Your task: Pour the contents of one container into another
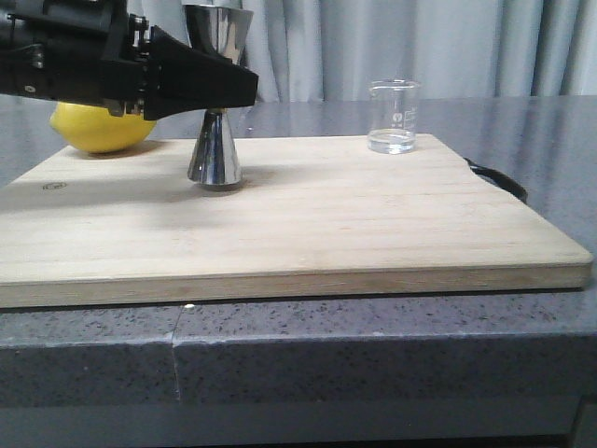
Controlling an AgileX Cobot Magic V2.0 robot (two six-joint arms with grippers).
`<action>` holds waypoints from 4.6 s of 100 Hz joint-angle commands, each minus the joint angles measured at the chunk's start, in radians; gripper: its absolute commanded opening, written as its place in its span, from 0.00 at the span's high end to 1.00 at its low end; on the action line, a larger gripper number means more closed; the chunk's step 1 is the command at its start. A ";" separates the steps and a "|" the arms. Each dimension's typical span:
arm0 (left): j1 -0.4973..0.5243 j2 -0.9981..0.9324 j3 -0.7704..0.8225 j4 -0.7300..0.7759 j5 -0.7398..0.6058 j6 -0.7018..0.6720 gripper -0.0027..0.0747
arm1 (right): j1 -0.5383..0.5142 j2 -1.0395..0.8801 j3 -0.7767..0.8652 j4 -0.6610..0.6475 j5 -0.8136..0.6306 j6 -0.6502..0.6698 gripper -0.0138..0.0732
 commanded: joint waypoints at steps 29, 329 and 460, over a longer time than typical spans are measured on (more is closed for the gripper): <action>-0.009 -0.007 -0.031 -0.081 0.124 0.011 0.72 | 0.002 -0.008 -0.025 -0.009 0.034 -0.002 0.21; -0.005 -0.890 -0.028 1.670 -0.350 -2.064 0.26 | 0.002 -0.009 -0.027 0.001 0.260 0.156 0.21; -0.005 -1.172 0.223 1.847 -0.646 -2.432 0.94 | 0.002 -0.293 -0.027 0.066 0.395 0.260 0.93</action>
